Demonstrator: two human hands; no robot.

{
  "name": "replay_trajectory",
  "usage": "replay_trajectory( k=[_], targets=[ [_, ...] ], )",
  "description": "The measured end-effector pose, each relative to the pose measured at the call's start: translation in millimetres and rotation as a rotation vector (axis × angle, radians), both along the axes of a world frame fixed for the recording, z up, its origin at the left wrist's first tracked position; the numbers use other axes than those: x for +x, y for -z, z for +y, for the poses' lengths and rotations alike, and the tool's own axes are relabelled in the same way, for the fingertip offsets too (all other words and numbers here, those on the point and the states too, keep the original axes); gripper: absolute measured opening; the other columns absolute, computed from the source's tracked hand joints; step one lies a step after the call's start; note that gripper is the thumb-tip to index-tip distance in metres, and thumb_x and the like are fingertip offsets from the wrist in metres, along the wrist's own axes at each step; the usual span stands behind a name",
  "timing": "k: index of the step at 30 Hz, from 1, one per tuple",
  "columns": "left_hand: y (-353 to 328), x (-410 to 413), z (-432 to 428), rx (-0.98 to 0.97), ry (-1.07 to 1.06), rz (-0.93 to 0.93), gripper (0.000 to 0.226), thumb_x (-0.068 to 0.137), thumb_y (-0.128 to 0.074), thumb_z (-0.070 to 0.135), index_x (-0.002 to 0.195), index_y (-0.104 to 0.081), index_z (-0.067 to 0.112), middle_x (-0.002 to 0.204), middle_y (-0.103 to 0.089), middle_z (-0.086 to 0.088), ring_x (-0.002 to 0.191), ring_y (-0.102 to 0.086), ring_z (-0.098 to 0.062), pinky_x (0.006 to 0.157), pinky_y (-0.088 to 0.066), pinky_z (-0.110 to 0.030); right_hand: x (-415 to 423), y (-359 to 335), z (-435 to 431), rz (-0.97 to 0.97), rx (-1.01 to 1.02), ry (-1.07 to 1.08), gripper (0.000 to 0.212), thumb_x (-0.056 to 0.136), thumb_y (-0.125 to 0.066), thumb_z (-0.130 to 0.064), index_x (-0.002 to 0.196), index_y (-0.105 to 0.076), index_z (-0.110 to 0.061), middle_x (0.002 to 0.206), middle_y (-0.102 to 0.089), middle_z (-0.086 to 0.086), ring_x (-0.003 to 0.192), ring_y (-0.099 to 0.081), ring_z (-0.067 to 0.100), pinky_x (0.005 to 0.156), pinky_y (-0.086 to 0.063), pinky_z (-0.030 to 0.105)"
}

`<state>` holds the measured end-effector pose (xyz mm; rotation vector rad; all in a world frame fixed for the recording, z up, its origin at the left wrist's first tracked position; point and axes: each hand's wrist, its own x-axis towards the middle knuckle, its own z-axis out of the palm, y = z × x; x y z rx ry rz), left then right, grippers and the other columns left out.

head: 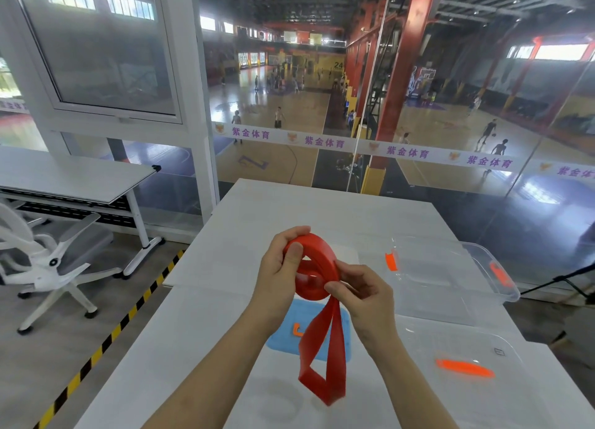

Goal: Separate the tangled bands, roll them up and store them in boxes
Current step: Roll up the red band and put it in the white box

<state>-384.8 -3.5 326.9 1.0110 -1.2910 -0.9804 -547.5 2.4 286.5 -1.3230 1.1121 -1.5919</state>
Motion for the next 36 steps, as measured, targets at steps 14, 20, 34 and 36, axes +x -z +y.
replay_trajectory(
  k=[14,20,34,36],
  targets=[
    [11.3,27.9,-19.2,-0.038,0.099,-0.391,0.051,0.1,-0.041,0.061,0.142,-0.051,0.034,0.13,-0.059,0.013,0.121,-0.058,-0.005,0.097,-0.052,-0.017,-21.0,-19.9,-5.3,0.45,-0.102,-0.015,0.037,0.078,-0.093,-0.012,0.107,-0.082,-0.032,0.108,-0.08,-0.017,0.103,-0.076,0.002,0.095,-0.062,0.026],
    [17.9,7.1,-20.5,-0.118,-0.089,-0.597,0.049,0.085,-0.04,0.067,0.093,-0.063,0.024,0.086,-0.065,0.011,0.083,-0.062,-0.007,0.074,-0.05,-0.027,-7.2,-23.4,-1.6,0.478,-0.115,-0.093,0.036,0.079,-0.088,-0.012,0.109,-0.078,-0.03,0.103,-0.079,-0.015,0.102,-0.076,0.013,0.096,-0.06,0.03],
    [14.9,-9.7,-6.8,0.129,-0.296,-0.103,0.032,0.109,-0.038,0.045,0.085,-0.053,0.029,0.084,-0.058,0.004,0.077,-0.059,-0.009,0.068,-0.045,-0.013,-0.8,12.9,4.9,0.266,0.143,-0.101,0.029,0.085,-0.087,-0.014,0.108,-0.076,-0.029,0.1,-0.079,-0.012,0.1,-0.076,0.011,0.09,-0.063,0.026],
    [15.7,-9.3,-5.6,0.129,-0.3,-0.113,0.032,0.109,-0.038,0.045,0.086,-0.054,0.03,0.084,-0.059,0.005,0.078,-0.059,-0.009,0.069,-0.045,-0.013,0.0,15.9,4.9,0.301,0.11,-0.051,0.028,0.085,-0.087,-0.018,0.107,-0.075,-0.031,0.101,-0.076,-0.015,0.101,-0.075,0.011,0.088,-0.062,0.022]
  ],
)
